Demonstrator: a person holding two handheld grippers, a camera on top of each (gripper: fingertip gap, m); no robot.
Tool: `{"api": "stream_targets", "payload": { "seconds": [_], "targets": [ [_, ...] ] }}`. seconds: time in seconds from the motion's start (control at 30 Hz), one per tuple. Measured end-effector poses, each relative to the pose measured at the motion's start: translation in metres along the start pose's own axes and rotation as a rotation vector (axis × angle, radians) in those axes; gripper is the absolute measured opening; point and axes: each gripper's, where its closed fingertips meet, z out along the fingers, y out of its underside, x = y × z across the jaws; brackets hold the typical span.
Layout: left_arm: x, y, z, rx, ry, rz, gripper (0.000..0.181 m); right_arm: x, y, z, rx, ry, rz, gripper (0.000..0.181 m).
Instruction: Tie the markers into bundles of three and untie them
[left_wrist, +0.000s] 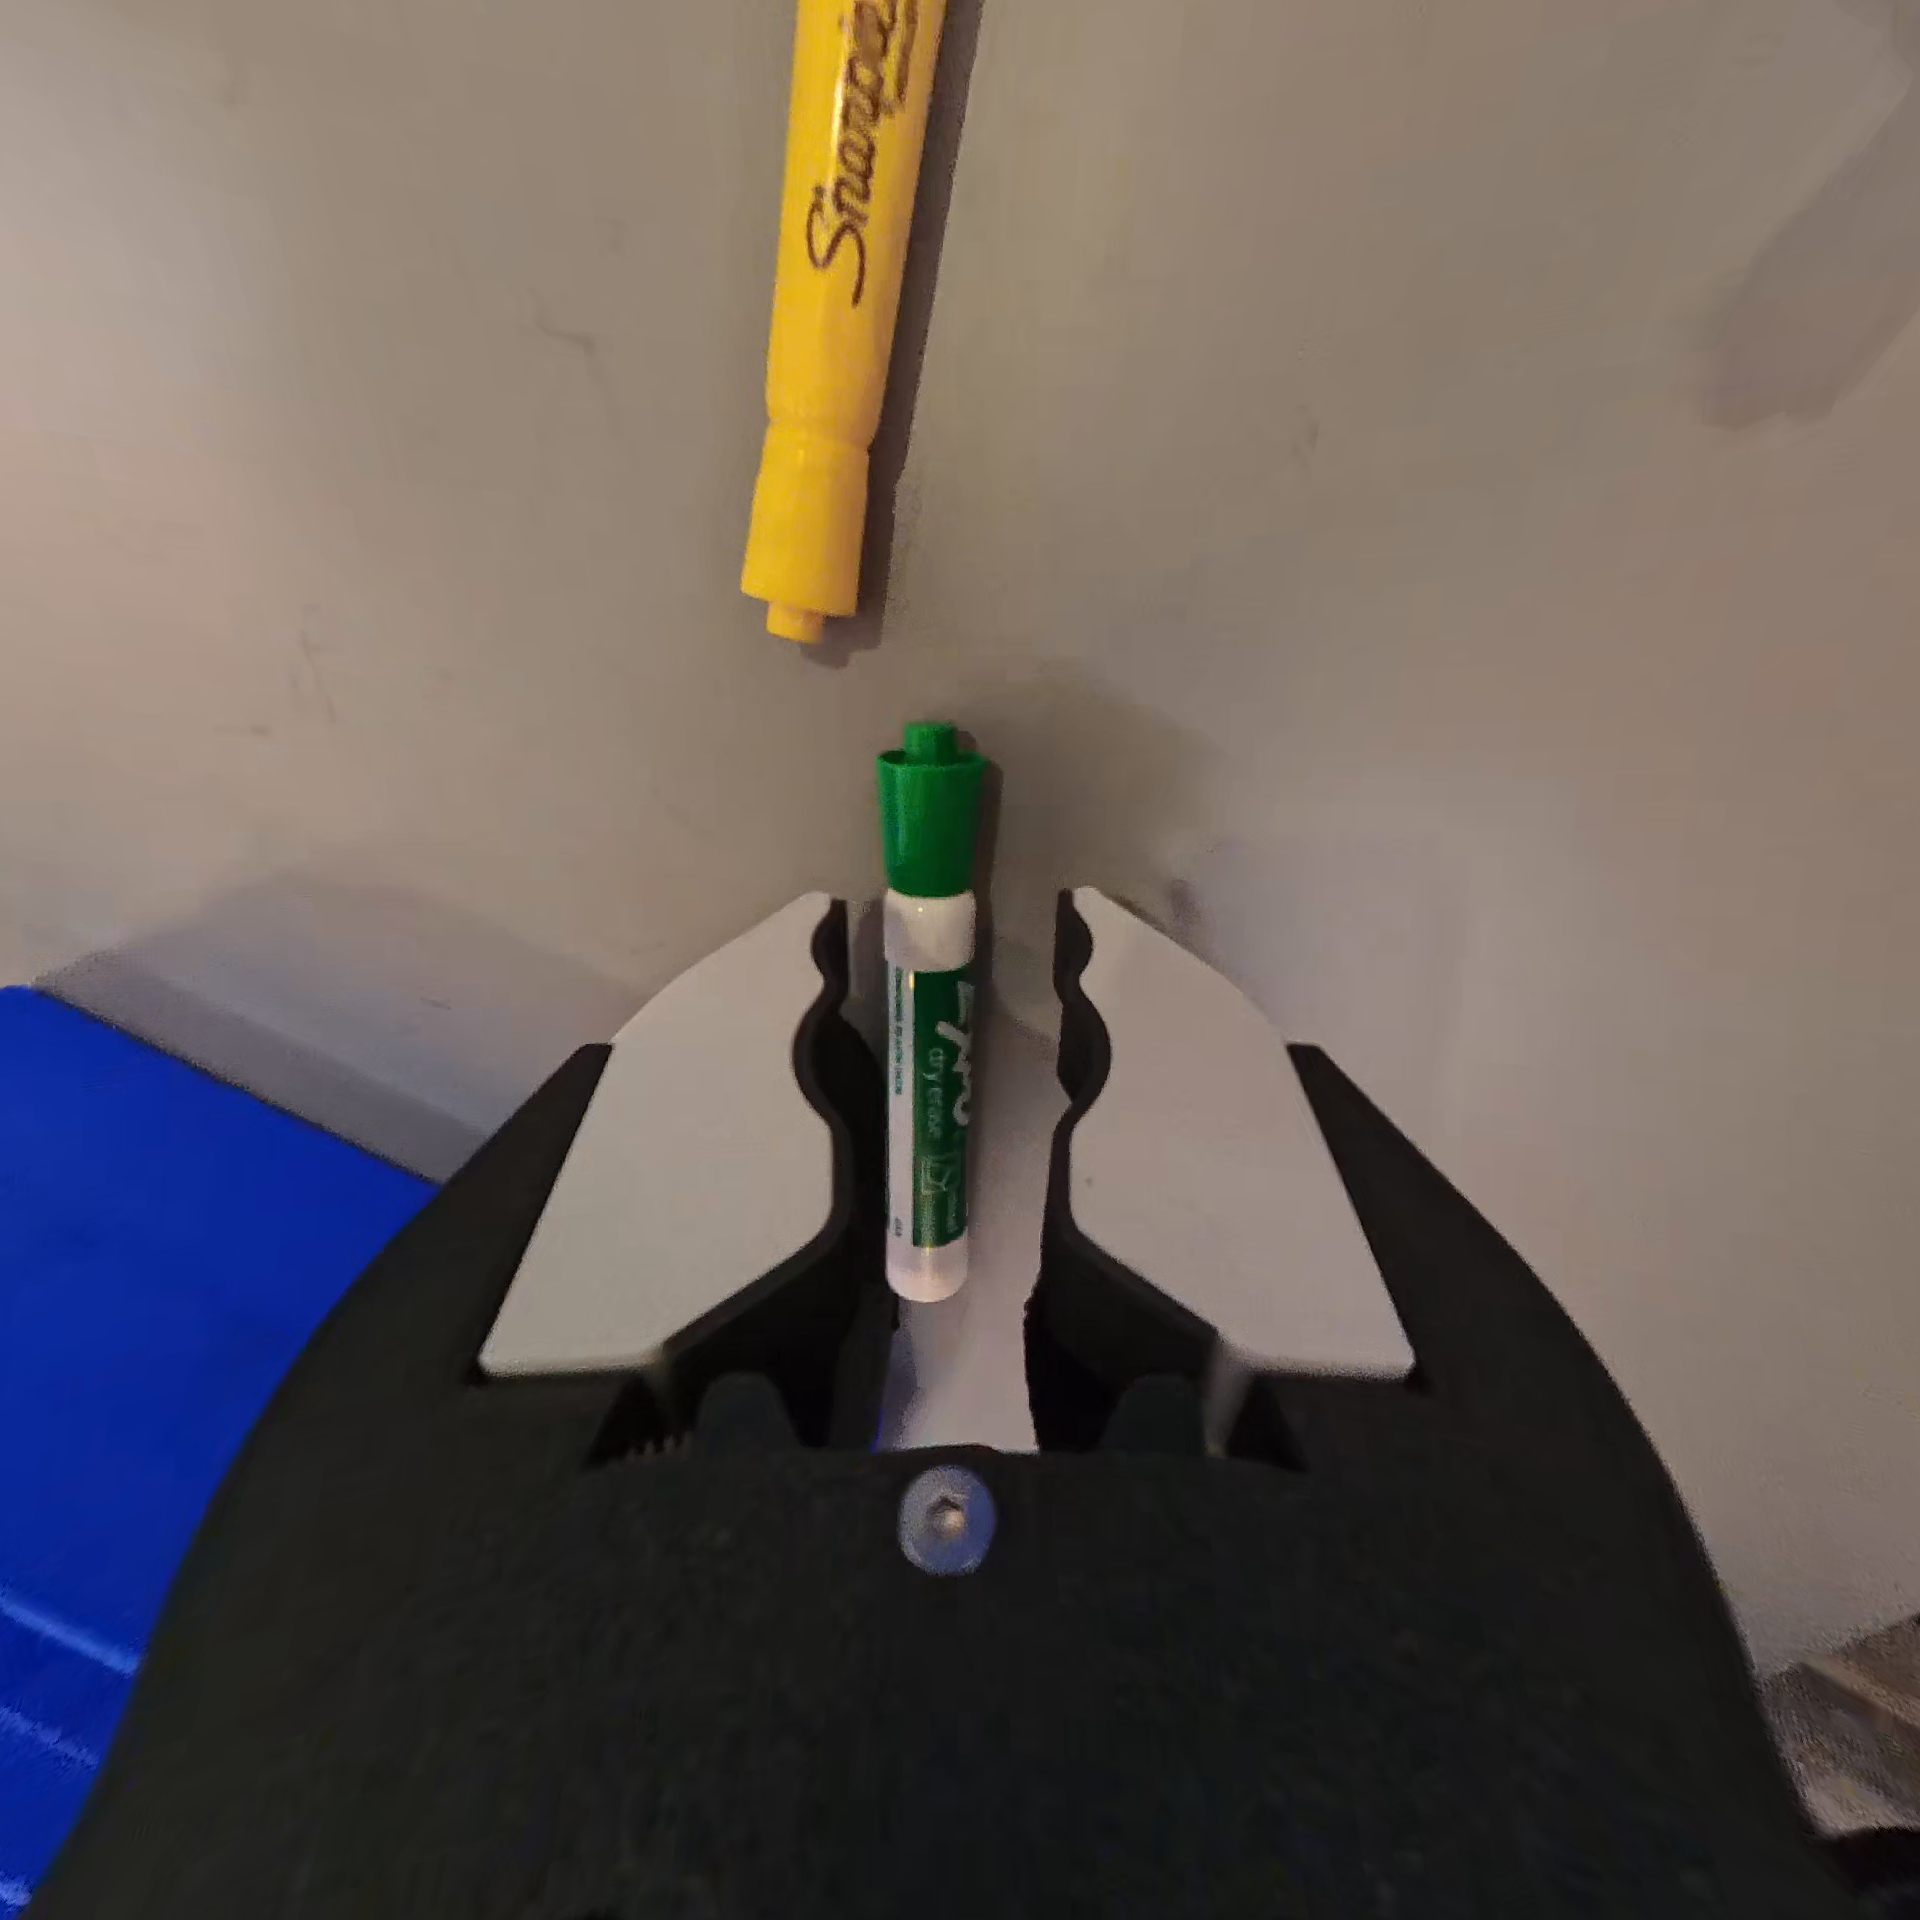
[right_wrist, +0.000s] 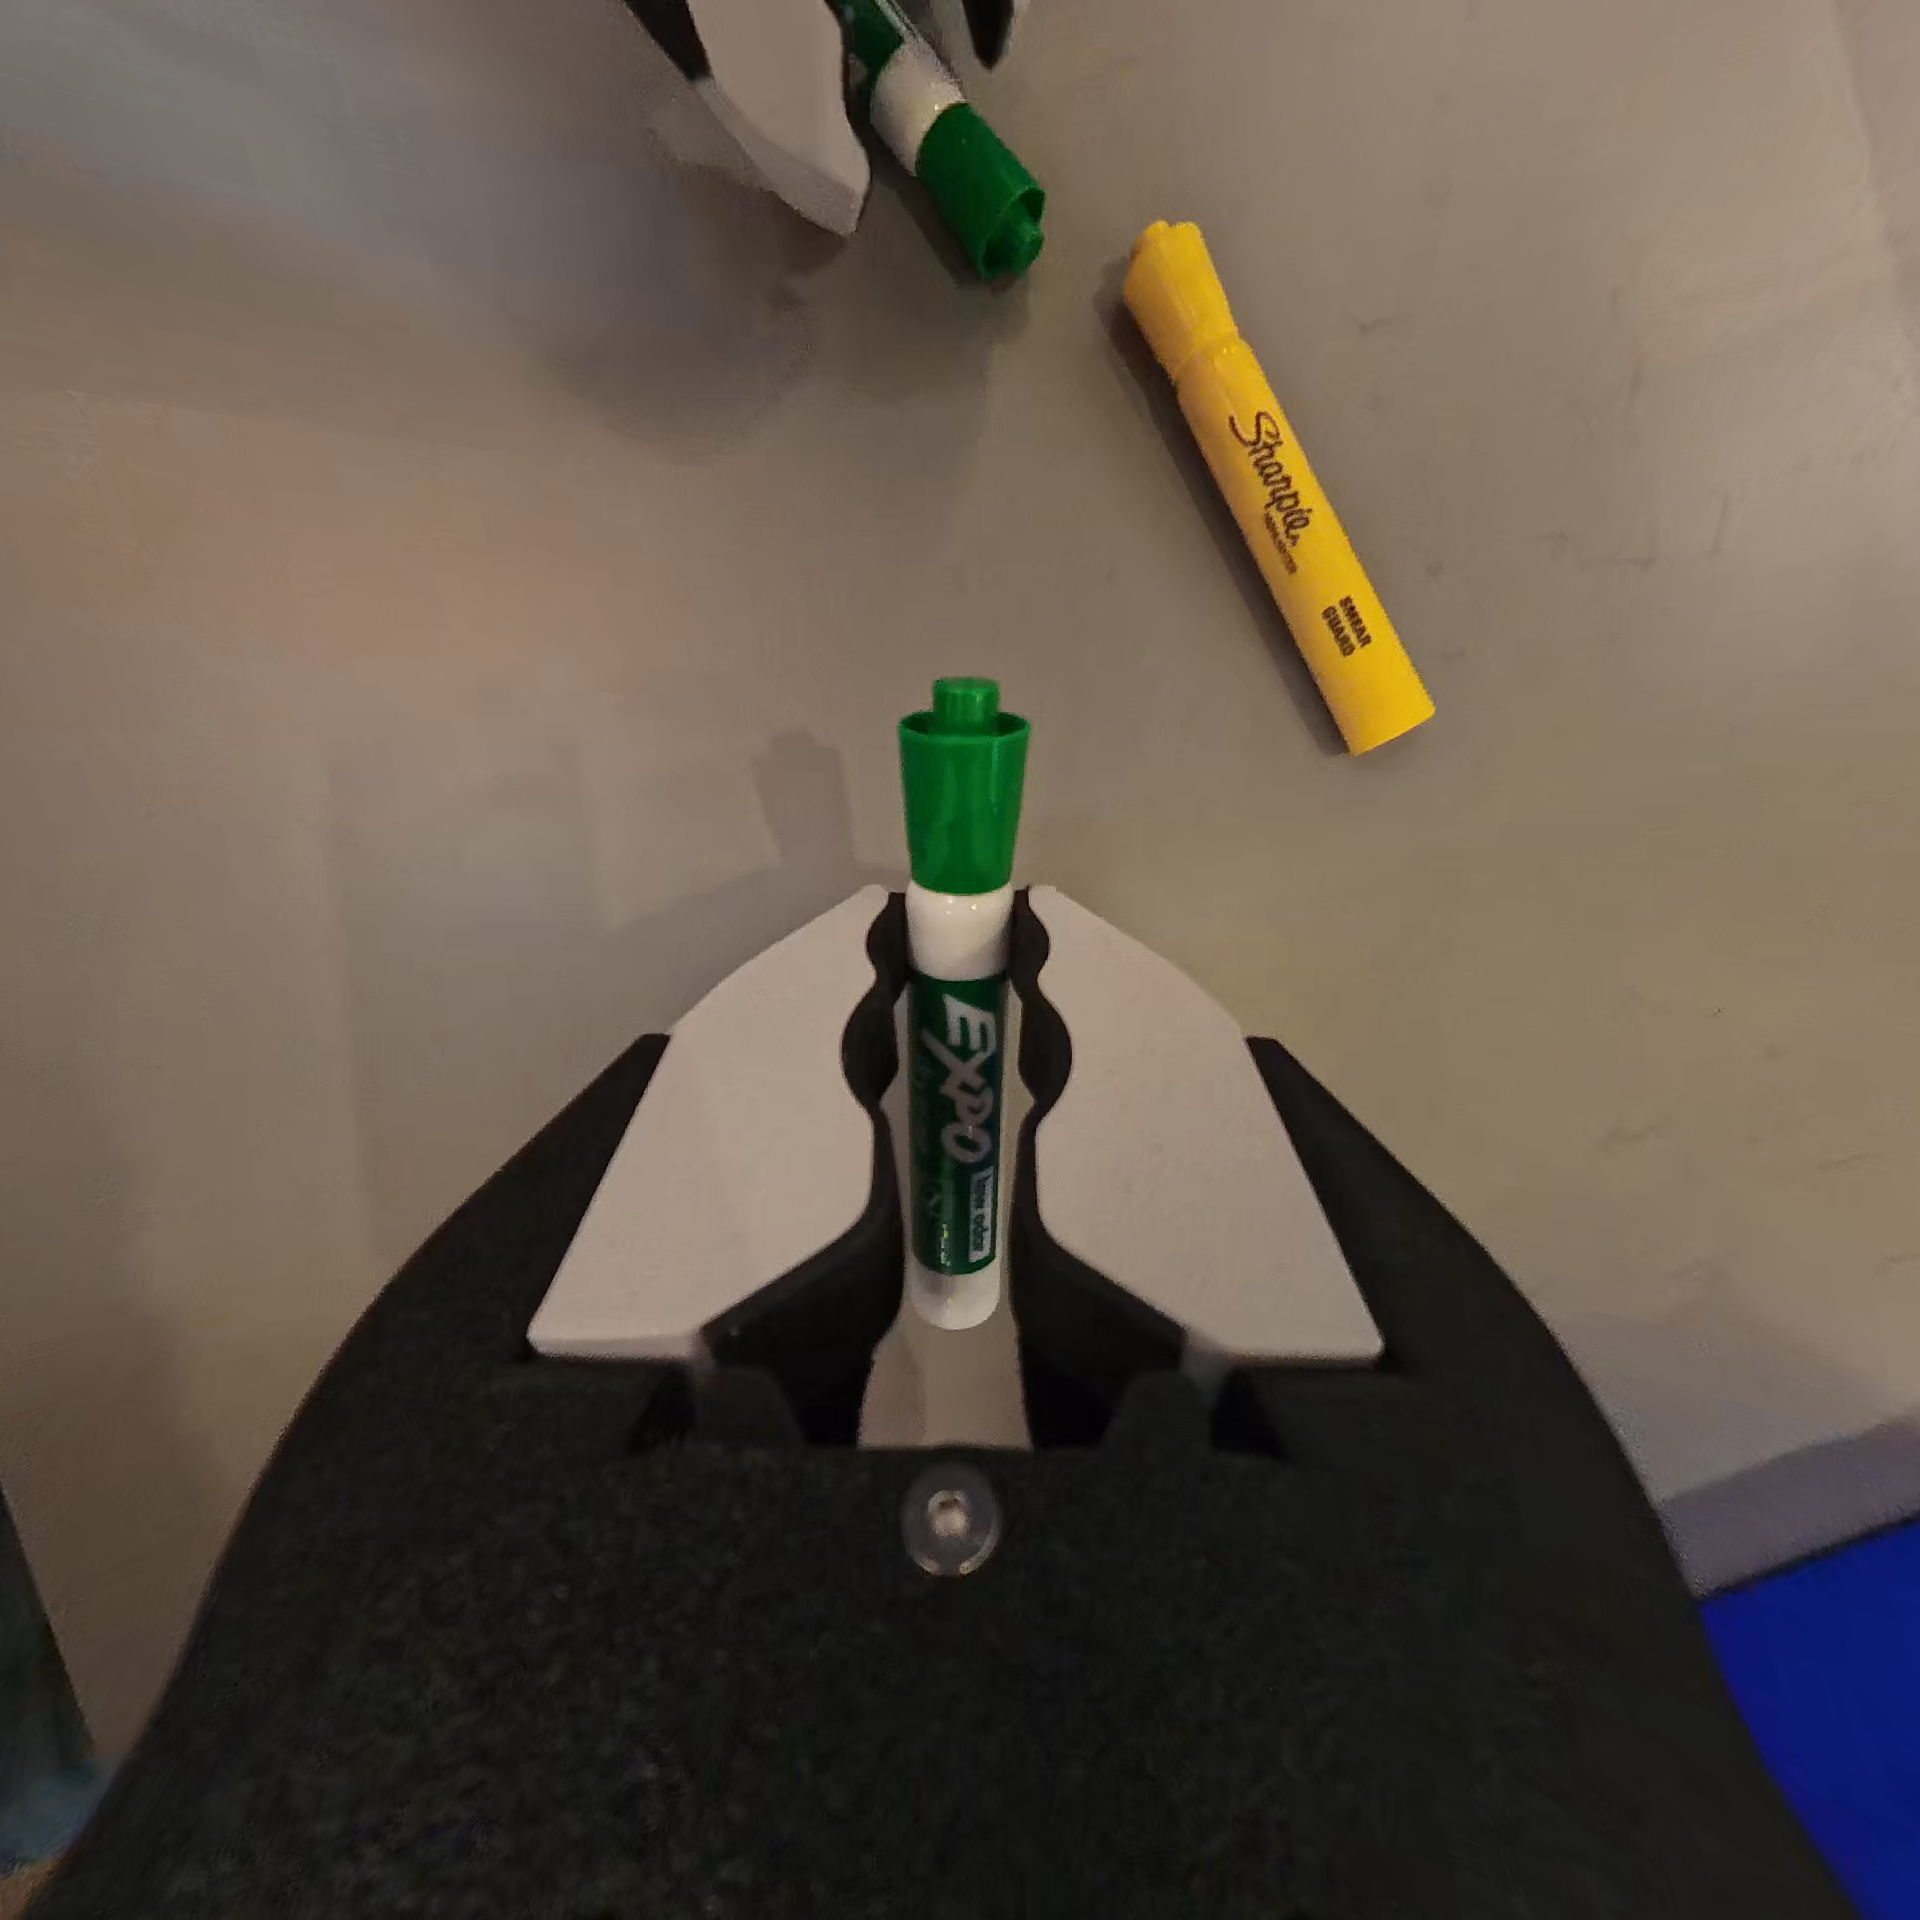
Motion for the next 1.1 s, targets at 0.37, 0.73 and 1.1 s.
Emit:
{"api": "stream_targets", "payload": {
  "seconds": [0.37,0.73,1.1],
  "targets": [
    [-0.003,-0.006,0.009,-0.067,0.031,-0.05,0.016,-0.001,0.009,-0.001,0.026,-0.031,0.003,0.019],
    [0.001,-0.032,-0.025,0.277,0.09,-0.2,0.016,-0.003,0.008,0.001,0.03,-0.041,0.031,0.019],
    [-0.002,-0.078,-0.113,0.973,0.382,-0.517,0.016,-0.007,-0.002,0.01,-0.031,-0.047,0.049,0.019]
  ]
}}
